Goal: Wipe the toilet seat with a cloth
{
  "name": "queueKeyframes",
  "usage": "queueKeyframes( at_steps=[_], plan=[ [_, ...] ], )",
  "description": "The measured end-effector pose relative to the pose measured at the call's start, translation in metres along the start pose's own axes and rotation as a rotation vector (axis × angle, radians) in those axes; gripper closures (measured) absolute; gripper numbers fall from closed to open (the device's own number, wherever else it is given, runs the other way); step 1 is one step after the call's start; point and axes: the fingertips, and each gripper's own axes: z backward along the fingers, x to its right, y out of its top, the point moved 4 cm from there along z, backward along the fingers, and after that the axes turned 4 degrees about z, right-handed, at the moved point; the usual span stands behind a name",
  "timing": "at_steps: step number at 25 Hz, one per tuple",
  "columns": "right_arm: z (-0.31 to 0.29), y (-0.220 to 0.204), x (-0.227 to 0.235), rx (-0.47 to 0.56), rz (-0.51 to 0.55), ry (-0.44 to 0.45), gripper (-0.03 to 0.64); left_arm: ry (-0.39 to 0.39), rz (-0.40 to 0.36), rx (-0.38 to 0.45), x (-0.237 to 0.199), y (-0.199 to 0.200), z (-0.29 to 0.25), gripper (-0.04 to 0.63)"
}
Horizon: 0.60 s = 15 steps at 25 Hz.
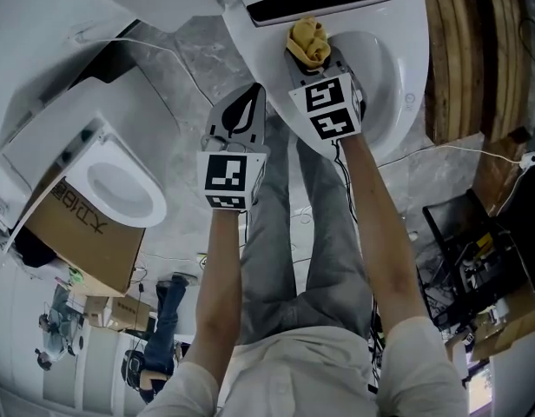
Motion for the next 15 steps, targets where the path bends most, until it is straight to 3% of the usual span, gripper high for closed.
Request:
queueKeyframes(
  at_steps=[15],
  plan=[
    [0.005,-0.011,-0.049,0.003,0.038,0.112,0.526,0.001,-0.007,-0.019,-0.001,-0.023,0.022,0.581]
  ],
)
